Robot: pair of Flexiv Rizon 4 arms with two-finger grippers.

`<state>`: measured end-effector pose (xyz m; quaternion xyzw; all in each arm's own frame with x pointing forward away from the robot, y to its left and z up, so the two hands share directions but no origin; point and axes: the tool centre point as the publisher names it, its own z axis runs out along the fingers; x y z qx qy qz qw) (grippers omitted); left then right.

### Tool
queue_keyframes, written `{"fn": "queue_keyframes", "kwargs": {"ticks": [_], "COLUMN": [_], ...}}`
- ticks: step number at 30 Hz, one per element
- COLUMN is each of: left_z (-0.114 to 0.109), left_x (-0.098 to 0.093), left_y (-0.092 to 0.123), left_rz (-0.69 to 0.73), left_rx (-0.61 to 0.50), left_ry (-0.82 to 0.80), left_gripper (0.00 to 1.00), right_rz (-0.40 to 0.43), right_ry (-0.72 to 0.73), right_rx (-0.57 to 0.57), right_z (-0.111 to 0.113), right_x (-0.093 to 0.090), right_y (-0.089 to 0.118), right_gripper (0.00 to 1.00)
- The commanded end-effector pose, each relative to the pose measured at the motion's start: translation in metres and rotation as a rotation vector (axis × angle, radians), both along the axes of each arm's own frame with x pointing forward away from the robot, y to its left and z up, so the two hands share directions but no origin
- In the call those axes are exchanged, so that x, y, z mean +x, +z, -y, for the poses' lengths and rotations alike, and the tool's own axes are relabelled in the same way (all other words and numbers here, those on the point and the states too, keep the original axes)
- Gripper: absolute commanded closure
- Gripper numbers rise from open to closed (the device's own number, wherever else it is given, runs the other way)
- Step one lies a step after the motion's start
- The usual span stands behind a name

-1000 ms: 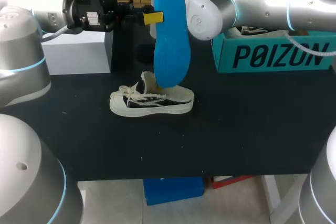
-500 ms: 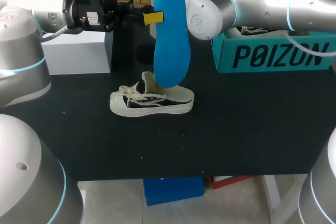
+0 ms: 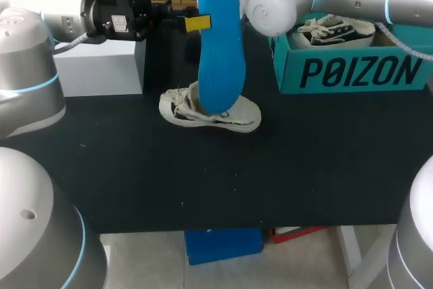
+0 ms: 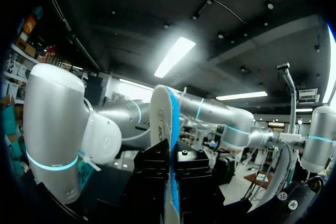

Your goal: Take the shoe out of the shoebox, open the shoe tongue, remove and reinsert the insole, then place the shoe into the shoebox

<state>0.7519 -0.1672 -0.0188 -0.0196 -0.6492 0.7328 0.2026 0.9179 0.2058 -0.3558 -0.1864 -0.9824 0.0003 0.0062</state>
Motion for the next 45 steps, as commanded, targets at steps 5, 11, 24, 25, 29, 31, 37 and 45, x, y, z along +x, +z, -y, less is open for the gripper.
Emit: {"fn": "queue_keyframes", "kwargs": {"ticks": [5, 11, 24, 25, 29, 31, 37, 45], "left_z": [0.001, 0.001, 0.001, 0.001, 0.001, 0.001, 0.001, 0.001], "left_x": [-0.001, -0.001, -0.001, -0.001, -0.001, -0.001, -0.001, -0.001], "left_y": [-0.001, -0.001, -0.001, -0.001, -0.001, -0.001, -0.001, -0.001], "left_rz": [0.001, 0.001, 0.001, 0.001, 0.001, 0.001, 0.001, 0.001], "left_rx": [0.000, 0.000, 0.000, 0.000, 0.000, 0.000, 0.000, 0.000], "left_ry": [0.005, 0.005, 0.005, 0.005, 0.005, 0.005, 0.005, 0.005], "left_gripper": [1.00, 1.00, 1.00, 1.00, 1.00, 1.00, 1.00, 1.00], "right_rz": [0.114, 0.161, 0.215, 0.213, 0.211, 0.217, 0.204, 0.173], "right_ry": [-0.277, -0.542, -1.045, -1.066, -1.129, -1.152, -1.173, -1.149], "right_rx": [-0.116, -0.103, 0.023, 0.036, 0.056, 0.067, 0.101, 0.131], "right_z": [0.007, 0.009, 0.021, 0.022, 0.021, 0.022, 0.023, 0.024], "right_x": [0.002, 0.009, 0.004, 0.002, -0.003, -0.005, -0.009, -0.011], "right_y": [0.034, 0.047, 0.051, 0.051, 0.047, 0.045, 0.036, 0.018], "right_gripper": [1.00, 1.00, 1.00, 1.00, 1.00, 1.00, 1.00, 1.00]}}
